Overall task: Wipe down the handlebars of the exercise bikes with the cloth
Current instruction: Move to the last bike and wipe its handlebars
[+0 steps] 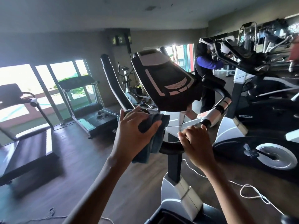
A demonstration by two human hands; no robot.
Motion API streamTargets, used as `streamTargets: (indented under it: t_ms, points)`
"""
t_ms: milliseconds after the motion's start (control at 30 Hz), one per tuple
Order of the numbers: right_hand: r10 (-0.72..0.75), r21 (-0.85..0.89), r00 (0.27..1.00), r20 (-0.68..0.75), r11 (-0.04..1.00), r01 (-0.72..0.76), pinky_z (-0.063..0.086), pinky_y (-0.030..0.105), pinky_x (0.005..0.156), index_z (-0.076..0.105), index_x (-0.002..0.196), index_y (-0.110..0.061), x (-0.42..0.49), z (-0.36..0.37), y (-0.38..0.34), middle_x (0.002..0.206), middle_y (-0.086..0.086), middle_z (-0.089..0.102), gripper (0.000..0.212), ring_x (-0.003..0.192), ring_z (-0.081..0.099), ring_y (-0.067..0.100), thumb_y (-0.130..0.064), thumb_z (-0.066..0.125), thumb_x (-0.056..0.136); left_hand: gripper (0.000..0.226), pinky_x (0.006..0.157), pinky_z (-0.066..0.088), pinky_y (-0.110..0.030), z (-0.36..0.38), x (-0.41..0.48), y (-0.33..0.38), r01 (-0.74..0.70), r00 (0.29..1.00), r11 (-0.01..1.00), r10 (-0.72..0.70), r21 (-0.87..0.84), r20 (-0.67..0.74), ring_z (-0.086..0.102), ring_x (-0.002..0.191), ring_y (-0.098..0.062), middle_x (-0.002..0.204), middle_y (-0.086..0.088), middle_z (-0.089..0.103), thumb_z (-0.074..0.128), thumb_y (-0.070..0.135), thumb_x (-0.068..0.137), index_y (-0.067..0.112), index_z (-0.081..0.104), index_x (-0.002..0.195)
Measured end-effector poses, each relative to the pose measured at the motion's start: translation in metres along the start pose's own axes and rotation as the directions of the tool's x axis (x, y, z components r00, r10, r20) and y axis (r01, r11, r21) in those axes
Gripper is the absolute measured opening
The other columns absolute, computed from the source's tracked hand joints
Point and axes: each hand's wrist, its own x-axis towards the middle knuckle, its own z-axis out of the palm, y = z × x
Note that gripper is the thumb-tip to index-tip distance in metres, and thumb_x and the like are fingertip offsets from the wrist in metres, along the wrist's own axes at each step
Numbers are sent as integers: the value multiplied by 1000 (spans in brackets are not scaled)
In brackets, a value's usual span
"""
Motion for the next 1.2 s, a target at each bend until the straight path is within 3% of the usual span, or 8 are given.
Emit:
streamTargets:
  t_ms: [167,333,500,633,767,933,1067,1200]
  points:
    - [-3,24,999,-42,1000,4,35,47,99,49,73,-26,-2,4,3,73,-17,40,32,78,54,19,-42,35,97,55,112,31,-63,5,-12,-18,-116,984,983,94,142,152,38,141,-32,134,-3,60,59,50,79,21,65,126]
    - [-15,32,999,-50,999,17,35,48,97,55,74,-21,-3,3,2,72,-9,52,39,77,55,21,-43,34,98,64,114,21,-34,-4,43,-15,-4,884,975,-101,222,457,38,137,-24,141,4,50,48,56,75,35,53,136]
    - [-14,38,999,-38,999,15,32,45,101,56,75,-21,-3,3,3,75,-7,56,40,81,56,21,-44,33,98,75,115,22,-64,6,7,4,-125,908,877,-88,464,410,25,146,-36,155,-5,37,34,61,77,27,44,142]
    - [-25,40,999,-37,999,26,33,45,100,57,77,-20,-3,1,3,77,-6,57,40,83,56,21,-43,33,98,70,121,12,-55,6,39,-6,-40,852,915,-179,402,492,17,150,-31,158,5,30,45,64,84,35,36,147]
    - [-48,46,997,-59,998,50,34,47,99,58,78,-18,-5,1,4,78,-5,58,40,84,57,22,-42,34,98,70,118,19,-59,8,7,-1,-166,908,893,-28,418,419,29,145,-31,150,4,46,39,67,79,31,48,139]
    - [-50,51,996,-70,997,53,34,47,100,57,78,-19,-5,1,5,79,-6,57,36,85,57,20,-39,35,98,76,122,9,-53,5,29,-2,-88,892,922,-96,378,441,22,148,-23,151,11,43,35,73,75,37,47,140]
    - [-67,65,994,-88,995,73,35,48,98,54,78,-19,-6,3,4,79,-5,56,31,85,56,22,-35,38,98,69,114,24,-62,11,-2,9,-222,919,905,71,362,387,44,135,-29,135,5,59,44,67,76,25,61,129]
    - [-71,64,994,-78,995,76,35,49,97,56,77,-12,-6,4,6,82,0,58,37,86,57,26,-32,35,99,78,119,16,-52,2,27,1,-175,880,938,12,301,475,31,141,-13,144,15,49,34,76,70,38,55,134]
